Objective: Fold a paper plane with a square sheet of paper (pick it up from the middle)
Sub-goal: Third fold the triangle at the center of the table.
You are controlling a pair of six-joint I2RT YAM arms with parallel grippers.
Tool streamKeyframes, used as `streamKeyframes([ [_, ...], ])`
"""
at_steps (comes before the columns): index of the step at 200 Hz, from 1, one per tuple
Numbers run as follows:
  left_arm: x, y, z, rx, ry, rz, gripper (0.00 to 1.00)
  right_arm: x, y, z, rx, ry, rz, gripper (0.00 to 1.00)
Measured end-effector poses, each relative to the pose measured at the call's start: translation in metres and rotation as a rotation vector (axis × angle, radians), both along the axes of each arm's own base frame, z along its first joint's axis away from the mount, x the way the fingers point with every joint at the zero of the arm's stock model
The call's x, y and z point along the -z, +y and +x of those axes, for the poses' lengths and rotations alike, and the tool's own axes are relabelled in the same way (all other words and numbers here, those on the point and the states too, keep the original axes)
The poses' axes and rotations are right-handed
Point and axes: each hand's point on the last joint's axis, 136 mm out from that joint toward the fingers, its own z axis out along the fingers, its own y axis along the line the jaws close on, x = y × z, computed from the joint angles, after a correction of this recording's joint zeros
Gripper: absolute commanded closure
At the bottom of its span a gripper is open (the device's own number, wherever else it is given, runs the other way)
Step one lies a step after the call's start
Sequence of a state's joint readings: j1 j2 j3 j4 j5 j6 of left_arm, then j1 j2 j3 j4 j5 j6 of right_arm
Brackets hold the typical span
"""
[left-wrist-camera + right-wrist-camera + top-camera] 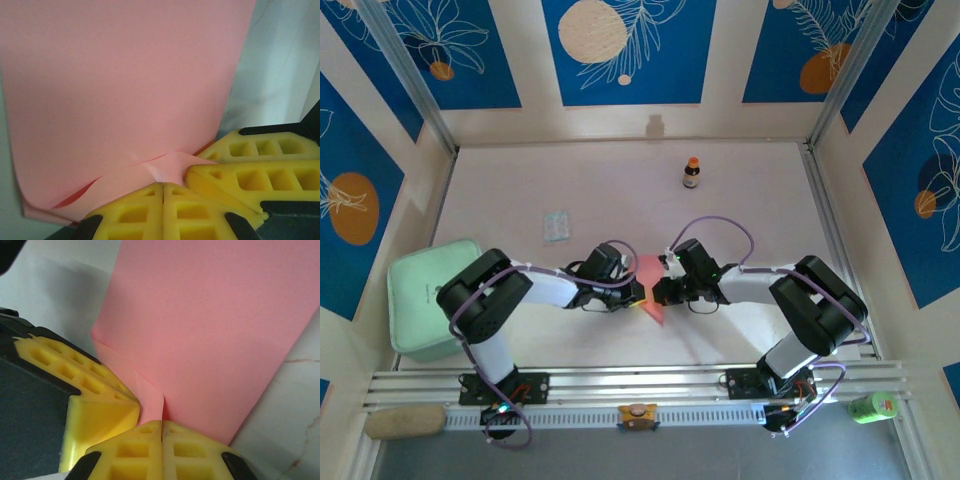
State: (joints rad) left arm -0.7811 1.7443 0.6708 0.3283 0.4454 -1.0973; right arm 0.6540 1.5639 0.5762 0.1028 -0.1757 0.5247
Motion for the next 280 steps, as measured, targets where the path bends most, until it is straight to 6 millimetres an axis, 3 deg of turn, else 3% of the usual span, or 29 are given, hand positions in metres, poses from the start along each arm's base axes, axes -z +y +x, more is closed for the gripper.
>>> streamKeyframes([
  [27,0.0,0.0,0.0,0.005,-0.003,0.004,1.0,-0.001,0.0,0.0,-0.002,0.008,-0.003,0.85],
  [47,0.0,0.0,0.001,0.005,-0.001,0.006,1.0,-0.005,-0.001,0.0,0.004,0.033,-0.006,0.69],
  [72,0.0,-0.001,0.001,0.005,0.0,0.006,1.0,-0.025,-0.009,0.006,0.045,0.037,0.006,0.55],
  [84,0.0,-0.001,0.001,0.005,0.0,0.006,1.0,-0.04,-0.013,0.011,0.062,0.027,0.034,0.54],
  [103,0.0,-0.001,0.001,0.005,0.0,0.006,1.0,-0.06,-0.017,0.012,0.073,0.022,0.086,0.61],
  [119,0.0,-0.001,0.001,0.005,0.0,0.006,1.0,-0.069,-0.012,0.004,0.04,0.039,0.131,0.76],
  [150,0.0,-0.001,0.001,0.005,0.0,0.006,1.0,-0.069,0.003,-0.023,-0.036,0.111,0.156,0.93],
  [208,0.0,-0.001,0.001,0.004,-0.002,0.004,1.0,-0.029,0.016,-0.055,-0.113,0.234,0.056,0.96],
  [280,0.0,-0.001,0.001,0.004,-0.004,0.002,1.0,-0.014,0.02,-0.05,-0.107,0.242,-0.019,0.95],
])
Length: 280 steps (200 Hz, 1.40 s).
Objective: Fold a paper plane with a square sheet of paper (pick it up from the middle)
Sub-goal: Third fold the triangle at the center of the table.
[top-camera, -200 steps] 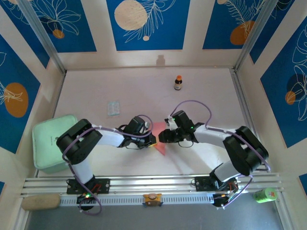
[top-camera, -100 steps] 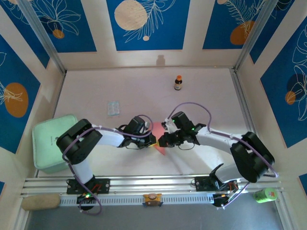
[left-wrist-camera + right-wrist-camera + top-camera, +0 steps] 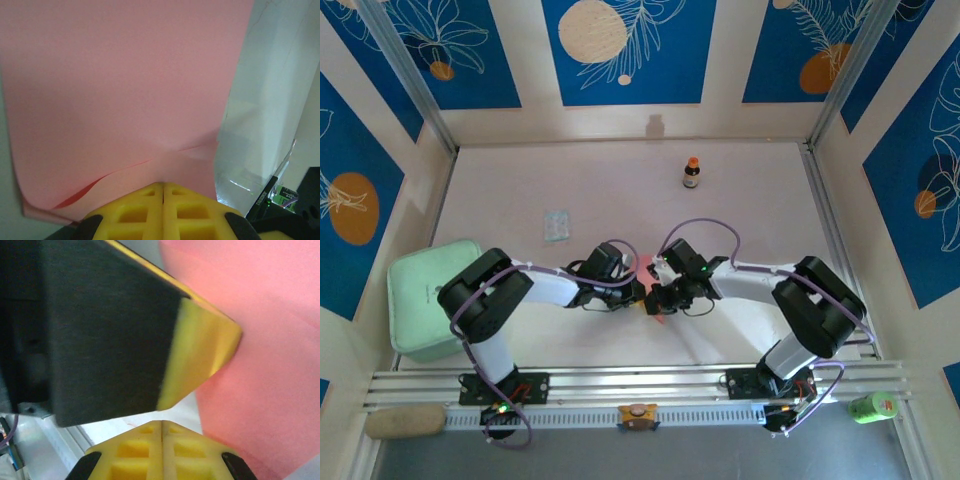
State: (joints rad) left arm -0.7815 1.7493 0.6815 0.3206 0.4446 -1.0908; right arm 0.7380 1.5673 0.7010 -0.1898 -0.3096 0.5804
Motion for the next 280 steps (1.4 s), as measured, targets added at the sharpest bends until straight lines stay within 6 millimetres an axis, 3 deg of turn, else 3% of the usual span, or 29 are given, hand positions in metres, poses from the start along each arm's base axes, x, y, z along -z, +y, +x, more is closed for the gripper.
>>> streamKeyframes([
  [65,0.0,0.0,0.0,0.0,0.0,0.0,1.0,0.017,-0.012,-0.01,0.015,0.037,-0.05,0.95],
  [218,0.0,0.0,-0.001,-0.001,-0.01,-0.012,1.0,0.018,-0.034,-0.029,0.137,0.056,-0.023,0.95],
  [251,0.0,0.0,-0.001,-0.002,-0.014,-0.017,1.0,0.011,-0.046,-0.04,0.158,0.074,-0.029,0.95],
  [280,0.0,0.0,0.0,-0.005,-0.015,-0.02,1.0,-0.016,-0.036,-0.03,0.156,0.039,0.037,0.95],
])
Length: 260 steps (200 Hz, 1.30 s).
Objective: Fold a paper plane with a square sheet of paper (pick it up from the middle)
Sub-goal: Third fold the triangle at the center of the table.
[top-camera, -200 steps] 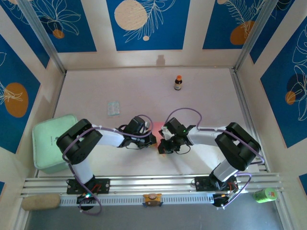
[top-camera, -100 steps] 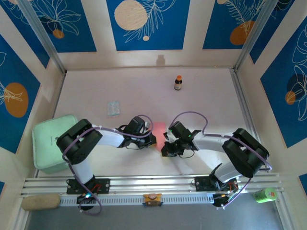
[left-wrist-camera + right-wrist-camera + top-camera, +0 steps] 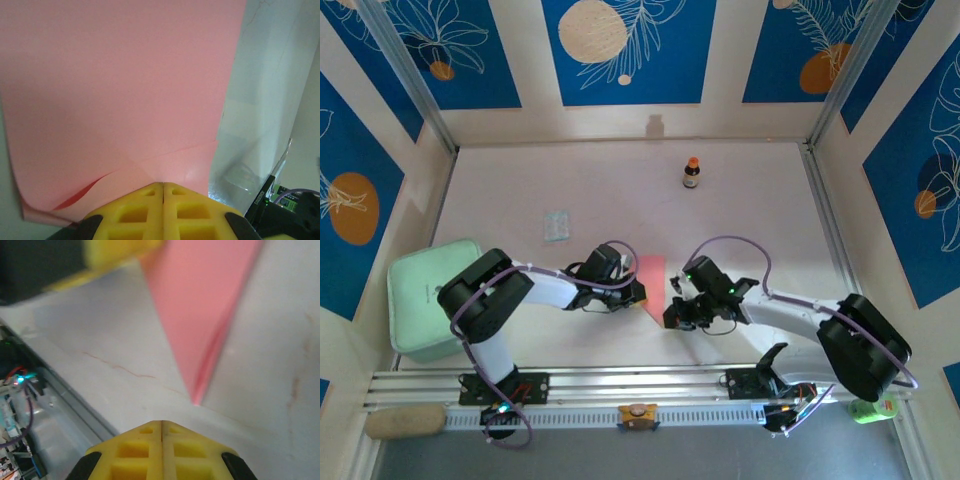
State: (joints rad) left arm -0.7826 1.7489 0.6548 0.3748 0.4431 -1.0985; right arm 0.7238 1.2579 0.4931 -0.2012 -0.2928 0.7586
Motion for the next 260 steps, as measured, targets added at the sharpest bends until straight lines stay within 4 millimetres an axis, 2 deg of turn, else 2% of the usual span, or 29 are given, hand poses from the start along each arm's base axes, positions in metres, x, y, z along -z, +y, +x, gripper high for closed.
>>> streamKeyframes([
  [24,0.0,0.0,0.0,-0.003,-0.001,-0.001,1.0,-0.015,0.017,0.021,-0.005,-0.029,0.024,0.96],
  [38,0.0,0.0,0.0,-0.003,-0.002,-0.002,1.0,-0.012,0.025,0.03,-0.01,-0.024,0.014,0.95],
  [55,0.0,0.0,0.0,-0.003,-0.002,-0.002,1.0,0.0,0.029,0.036,-0.012,0.002,-0.012,0.95],
  [88,0.0,0.0,0.0,-0.003,-0.002,-0.002,1.0,0.026,0.024,0.033,-0.012,0.064,-0.071,0.95],
  [118,0.0,0.0,0.0,0.0,-0.004,-0.001,1.0,0.035,0.014,0.031,0.008,0.092,-0.076,0.97],
  [171,-0.005,-0.002,0.002,0.022,-0.014,0.02,0.99,0.035,0.013,0.028,0.02,0.107,-0.001,1.0],
  [214,-0.023,-0.005,0.0,0.02,-0.052,0.004,1.0,0.035,0.014,0.028,0.027,0.118,0.0,1.0],
  [260,-0.016,-0.018,-0.015,0.028,-0.023,0.015,1.0,0.035,0.013,0.028,0.034,0.126,-0.002,1.0],
])
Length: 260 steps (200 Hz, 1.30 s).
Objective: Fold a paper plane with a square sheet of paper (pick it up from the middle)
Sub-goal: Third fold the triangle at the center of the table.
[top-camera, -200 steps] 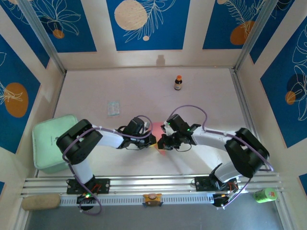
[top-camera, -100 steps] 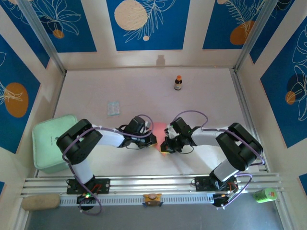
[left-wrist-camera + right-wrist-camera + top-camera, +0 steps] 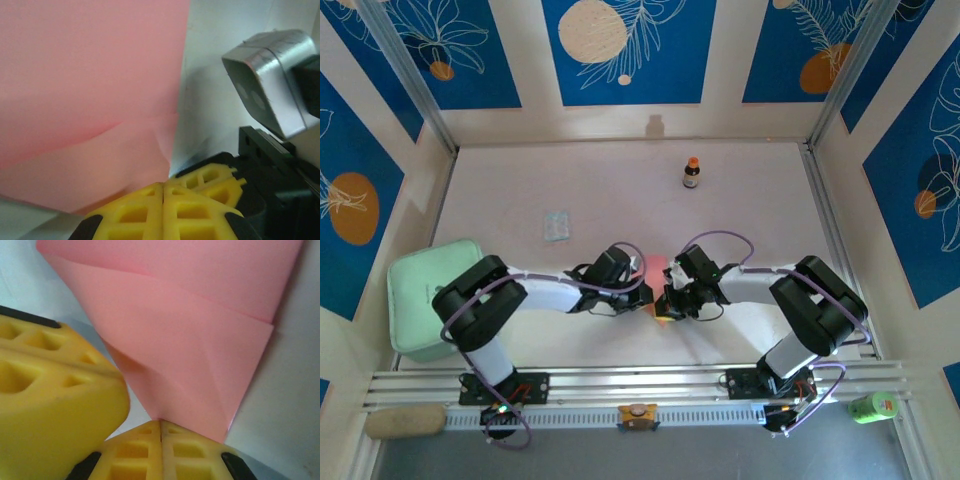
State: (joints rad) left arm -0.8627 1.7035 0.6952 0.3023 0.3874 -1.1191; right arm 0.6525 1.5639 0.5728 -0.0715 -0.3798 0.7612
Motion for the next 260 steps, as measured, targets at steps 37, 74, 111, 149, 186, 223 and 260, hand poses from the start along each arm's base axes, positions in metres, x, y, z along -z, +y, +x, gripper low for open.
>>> streamKeyframes([
  [37,0.016,0.008,0.002,-0.047,0.029,0.038,1.0,0.0,0.0,0.0,0.002,0.002,0.001,1.0],
  [74,0.017,0.012,0.006,-0.061,0.018,0.009,1.0,0.001,0.0,0.0,0.004,0.004,0.004,1.0],
  [111,0.016,0.019,0.01,-0.071,0.016,-0.031,1.0,0.001,0.003,0.001,0.0,0.001,0.017,1.0],
  [149,0.016,0.026,0.018,-0.093,0.02,-0.041,1.0,0.001,0.003,0.0,-0.003,0.005,0.02,1.0],
  [186,0.016,0.042,0.027,-0.139,0.025,-0.004,1.0,0.001,0.004,0.001,-0.004,0.003,0.024,1.0],
  [223,0.017,0.054,0.033,-0.165,0.031,0.024,1.0,0.001,0.004,0.001,-0.004,0.003,0.024,1.0],
  [260,0.017,0.063,0.037,-0.18,0.036,0.052,1.0,0.001,0.004,0.001,-0.004,0.003,0.024,1.0],
])
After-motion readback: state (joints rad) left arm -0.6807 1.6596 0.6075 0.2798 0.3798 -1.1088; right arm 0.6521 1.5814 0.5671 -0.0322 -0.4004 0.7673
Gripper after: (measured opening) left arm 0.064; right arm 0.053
